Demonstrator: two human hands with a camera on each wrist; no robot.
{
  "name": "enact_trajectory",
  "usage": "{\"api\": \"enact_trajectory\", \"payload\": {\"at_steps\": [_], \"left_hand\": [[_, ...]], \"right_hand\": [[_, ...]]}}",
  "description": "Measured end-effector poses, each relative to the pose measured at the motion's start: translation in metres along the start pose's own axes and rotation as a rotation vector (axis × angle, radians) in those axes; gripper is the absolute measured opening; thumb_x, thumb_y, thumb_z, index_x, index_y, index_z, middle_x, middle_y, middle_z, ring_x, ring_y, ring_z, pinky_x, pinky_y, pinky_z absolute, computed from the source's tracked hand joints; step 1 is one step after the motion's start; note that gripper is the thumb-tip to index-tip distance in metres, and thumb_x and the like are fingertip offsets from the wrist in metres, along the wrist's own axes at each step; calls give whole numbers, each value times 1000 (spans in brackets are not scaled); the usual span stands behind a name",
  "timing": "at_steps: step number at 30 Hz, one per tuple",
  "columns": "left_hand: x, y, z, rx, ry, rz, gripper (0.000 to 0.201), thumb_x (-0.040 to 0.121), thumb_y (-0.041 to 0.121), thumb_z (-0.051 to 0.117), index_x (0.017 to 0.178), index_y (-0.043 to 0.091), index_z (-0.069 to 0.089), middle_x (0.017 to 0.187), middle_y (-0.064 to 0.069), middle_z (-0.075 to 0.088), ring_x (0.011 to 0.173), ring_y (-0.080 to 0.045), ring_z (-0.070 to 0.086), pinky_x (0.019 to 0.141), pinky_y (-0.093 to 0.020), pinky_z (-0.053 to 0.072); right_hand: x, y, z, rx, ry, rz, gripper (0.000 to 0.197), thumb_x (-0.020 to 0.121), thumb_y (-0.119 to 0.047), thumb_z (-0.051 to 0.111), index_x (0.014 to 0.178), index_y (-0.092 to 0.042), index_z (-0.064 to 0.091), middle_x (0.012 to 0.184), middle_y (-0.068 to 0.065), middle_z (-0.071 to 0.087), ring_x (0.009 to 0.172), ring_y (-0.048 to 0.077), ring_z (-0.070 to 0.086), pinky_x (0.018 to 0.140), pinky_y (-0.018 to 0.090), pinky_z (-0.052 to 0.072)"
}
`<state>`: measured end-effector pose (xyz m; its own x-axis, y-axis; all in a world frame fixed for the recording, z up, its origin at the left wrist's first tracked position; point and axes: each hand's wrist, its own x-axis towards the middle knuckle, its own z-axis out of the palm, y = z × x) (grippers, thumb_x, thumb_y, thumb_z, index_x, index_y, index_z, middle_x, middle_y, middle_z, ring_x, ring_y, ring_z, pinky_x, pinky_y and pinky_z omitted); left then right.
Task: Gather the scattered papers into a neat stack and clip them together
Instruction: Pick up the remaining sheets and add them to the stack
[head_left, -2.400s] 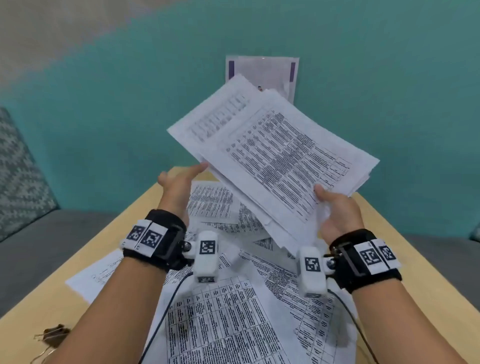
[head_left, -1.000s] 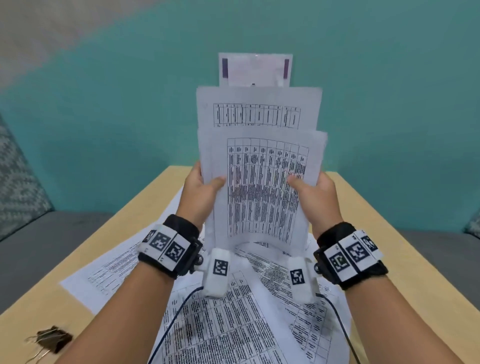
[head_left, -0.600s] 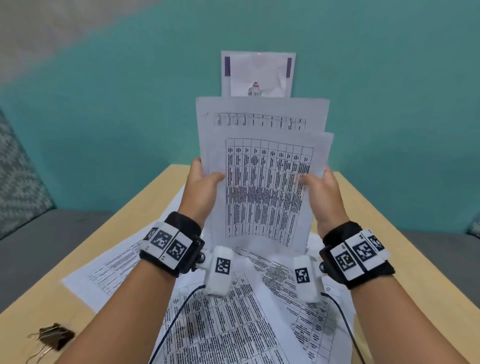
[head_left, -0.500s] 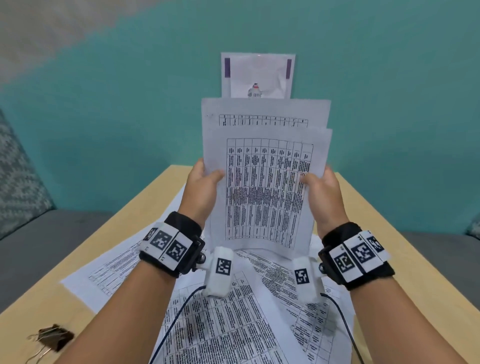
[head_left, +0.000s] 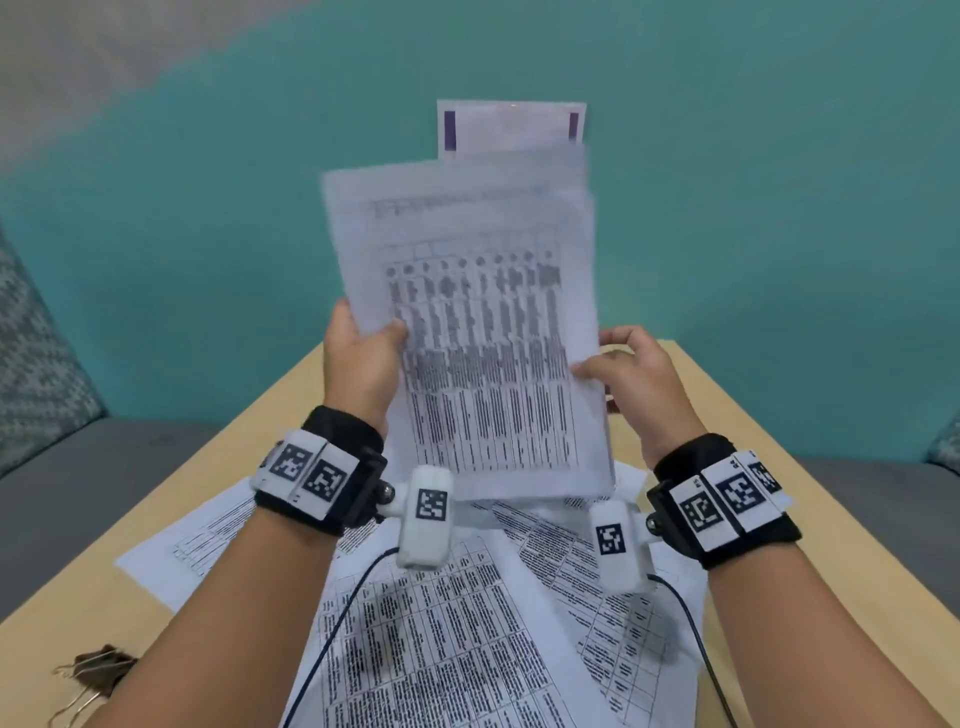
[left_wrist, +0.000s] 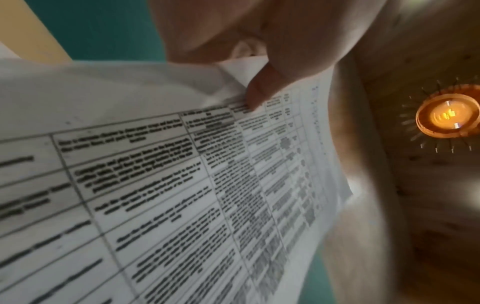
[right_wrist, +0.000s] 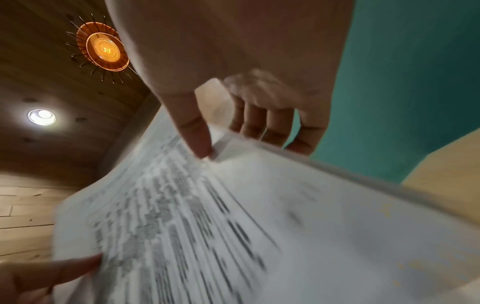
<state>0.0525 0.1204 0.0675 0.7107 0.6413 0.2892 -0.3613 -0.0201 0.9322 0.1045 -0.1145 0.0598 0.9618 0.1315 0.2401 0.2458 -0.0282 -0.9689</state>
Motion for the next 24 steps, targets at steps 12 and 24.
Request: {"api": "enact_trajectory", "payload": {"at_steps": [12, 24], "left_hand": [[16, -2, -16, -473, 70, -410, 61, 91, 8, 62, 150, 4, 46, 164, -6, 36, 151, -31, 34, 122, -61, 27], [2, 35, -38, -437, -176, -204, 15, 90, 32, 70, 91, 20, 78, 92, -4, 78, 79, -23, 73, 76, -33, 59]], "right_hand": [[-10, 14, 26, 634, -253, 195, 40, 88, -9, 70, 127, -13, 60, 120, 10, 71, 110, 30, 67, 100, 46, 53], [13, 29, -29, 321, 215, 23, 25, 84, 7, 70, 98, -13, 73, 97, 6, 77, 91, 26, 73, 89, 43, 57]]}}
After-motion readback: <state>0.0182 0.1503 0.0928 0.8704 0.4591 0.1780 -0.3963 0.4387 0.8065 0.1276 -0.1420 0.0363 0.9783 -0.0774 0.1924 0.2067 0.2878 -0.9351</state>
